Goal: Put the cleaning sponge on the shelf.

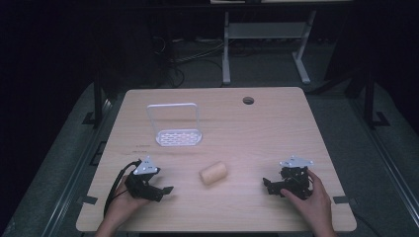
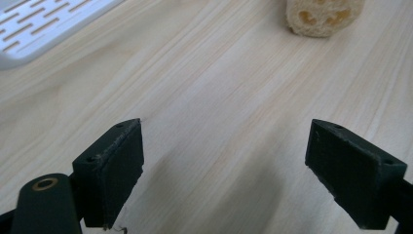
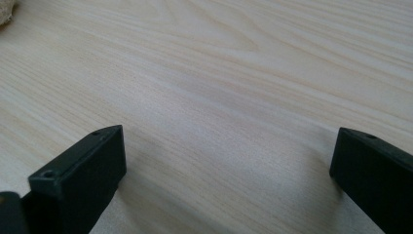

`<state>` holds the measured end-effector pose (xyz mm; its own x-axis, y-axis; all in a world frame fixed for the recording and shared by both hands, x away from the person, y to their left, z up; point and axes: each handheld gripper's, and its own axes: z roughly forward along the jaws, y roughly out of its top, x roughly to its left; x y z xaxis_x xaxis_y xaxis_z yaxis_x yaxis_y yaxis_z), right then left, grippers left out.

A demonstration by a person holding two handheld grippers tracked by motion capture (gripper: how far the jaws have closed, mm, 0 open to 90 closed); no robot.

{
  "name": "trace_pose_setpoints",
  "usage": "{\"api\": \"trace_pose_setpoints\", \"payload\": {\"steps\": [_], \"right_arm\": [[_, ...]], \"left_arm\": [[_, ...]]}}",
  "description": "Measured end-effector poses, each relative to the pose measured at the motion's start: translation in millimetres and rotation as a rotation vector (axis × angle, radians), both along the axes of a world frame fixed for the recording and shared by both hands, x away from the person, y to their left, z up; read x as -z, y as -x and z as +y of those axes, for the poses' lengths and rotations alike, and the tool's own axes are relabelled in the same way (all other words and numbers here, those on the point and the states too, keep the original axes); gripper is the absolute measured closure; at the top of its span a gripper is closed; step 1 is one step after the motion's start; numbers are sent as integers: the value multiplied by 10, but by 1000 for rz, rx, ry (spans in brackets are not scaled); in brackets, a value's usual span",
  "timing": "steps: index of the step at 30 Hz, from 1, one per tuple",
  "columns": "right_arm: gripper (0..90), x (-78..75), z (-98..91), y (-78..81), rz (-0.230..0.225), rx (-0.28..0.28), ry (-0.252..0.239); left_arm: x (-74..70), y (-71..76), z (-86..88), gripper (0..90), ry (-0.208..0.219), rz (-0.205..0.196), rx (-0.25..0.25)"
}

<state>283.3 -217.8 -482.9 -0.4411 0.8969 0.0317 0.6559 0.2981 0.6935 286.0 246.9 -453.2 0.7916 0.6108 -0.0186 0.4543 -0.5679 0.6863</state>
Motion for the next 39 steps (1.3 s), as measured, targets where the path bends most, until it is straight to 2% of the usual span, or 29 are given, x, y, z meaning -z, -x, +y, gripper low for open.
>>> {"api": "trace_pose_setpoints", "payload": {"steps": [13, 18, 26, 39], "right_arm": [[0, 2, 0, 0, -2, 0, 1], [0, 2, 0, -1, -3, 0, 1], [0, 3, -3, -2, -5, -2, 3], [0, 3, -3, -2, -5, -2, 3]], "left_arm": [[-164, -72, -128, 137, 29, -9, 36], [-199, -102, -184, 137, 24, -8, 51], [-228, -139, -288, 137, 35, -13, 71], [-247, -172, -386, 137, 23, -9, 105]]}}
